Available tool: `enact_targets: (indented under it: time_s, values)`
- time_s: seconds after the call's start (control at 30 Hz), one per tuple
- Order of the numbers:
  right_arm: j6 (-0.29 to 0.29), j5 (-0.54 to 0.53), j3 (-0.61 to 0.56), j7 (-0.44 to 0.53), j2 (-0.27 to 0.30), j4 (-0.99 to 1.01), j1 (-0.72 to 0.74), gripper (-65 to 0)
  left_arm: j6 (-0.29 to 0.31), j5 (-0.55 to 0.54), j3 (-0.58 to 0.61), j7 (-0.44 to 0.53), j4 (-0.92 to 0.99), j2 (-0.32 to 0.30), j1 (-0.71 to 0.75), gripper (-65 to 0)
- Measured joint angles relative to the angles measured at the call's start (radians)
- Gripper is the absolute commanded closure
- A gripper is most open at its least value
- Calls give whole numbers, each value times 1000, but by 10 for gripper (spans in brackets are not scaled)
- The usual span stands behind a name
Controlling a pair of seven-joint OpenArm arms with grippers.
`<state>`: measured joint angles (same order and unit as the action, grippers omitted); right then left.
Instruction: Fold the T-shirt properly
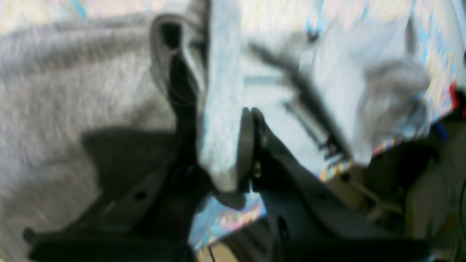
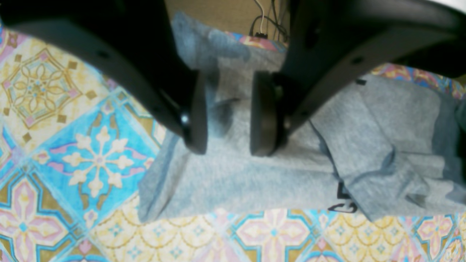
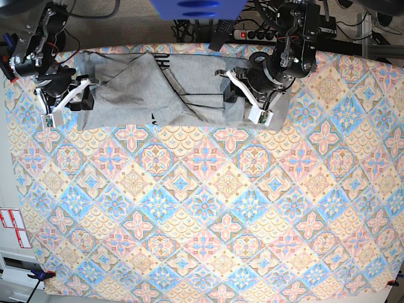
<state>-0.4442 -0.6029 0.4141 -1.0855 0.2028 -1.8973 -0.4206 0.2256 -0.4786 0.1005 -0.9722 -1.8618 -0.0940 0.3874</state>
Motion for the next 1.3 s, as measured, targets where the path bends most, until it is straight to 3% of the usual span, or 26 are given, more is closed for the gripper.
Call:
enact_targets:
  time_s: [0.1,0.17,0.4,0.47,0.73,1.03,1.3]
  values:
    - [0,0,0,0,0,0,0,-202,2,-2,-5,-33,0,-1,-6,-2]
    - [0,0,0,0,0,0,0,-202,2,-4,-4,-63,0,-6,-8,-48]
    - [0,0,-1,0,0,0,0,-202,4,-11,4,-82,-1,-53,-5,-343]
    - [0,-1,-1,0,0,0,0,-202,4,-11,0,-82,-1,-53,-5,-379]
    - [0,-3,-2,0,0,0,0,-202,6,-4,-49,-83,-106,-56,-4,-373]
    - [0,-3,-2,0,0,0,-14,-202,8,0,-51,-80,-56,-258,17,-312]
    - [0,-1,-1,3,2,46,-12,-203,4,11,-33,-73,192,-247,-61,-279]
